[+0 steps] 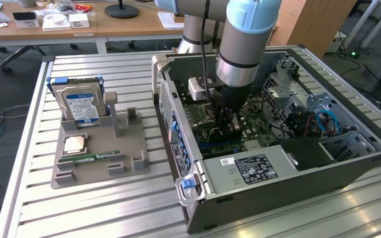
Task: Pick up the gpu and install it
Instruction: 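Insert the gpu into the slot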
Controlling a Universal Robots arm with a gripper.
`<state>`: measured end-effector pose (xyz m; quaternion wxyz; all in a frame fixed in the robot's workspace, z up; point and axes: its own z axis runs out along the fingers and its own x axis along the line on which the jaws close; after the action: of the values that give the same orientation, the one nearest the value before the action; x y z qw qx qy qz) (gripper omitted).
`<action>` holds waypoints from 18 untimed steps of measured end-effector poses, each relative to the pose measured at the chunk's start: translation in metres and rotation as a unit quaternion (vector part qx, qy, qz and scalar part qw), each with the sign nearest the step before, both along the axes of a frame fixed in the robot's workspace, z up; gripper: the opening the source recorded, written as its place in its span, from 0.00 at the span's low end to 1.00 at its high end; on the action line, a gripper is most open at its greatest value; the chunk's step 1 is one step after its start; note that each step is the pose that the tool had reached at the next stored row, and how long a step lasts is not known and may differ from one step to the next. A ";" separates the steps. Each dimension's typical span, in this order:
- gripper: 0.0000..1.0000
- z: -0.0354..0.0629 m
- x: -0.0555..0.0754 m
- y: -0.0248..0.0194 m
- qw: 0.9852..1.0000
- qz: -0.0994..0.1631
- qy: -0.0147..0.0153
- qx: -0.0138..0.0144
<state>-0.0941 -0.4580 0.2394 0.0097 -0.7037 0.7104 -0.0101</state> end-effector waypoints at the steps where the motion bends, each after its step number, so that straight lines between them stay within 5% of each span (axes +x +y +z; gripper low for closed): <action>1: 0.26 0.0000 0.000 0.0000 1.000 0.000 0.000 0.000; 18: 0.26 -0.0004 -0.002 0.0000 1.000 0.000 -0.002 0.000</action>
<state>-0.0958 -0.4580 0.2390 0.0108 -0.7037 0.7104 -0.0112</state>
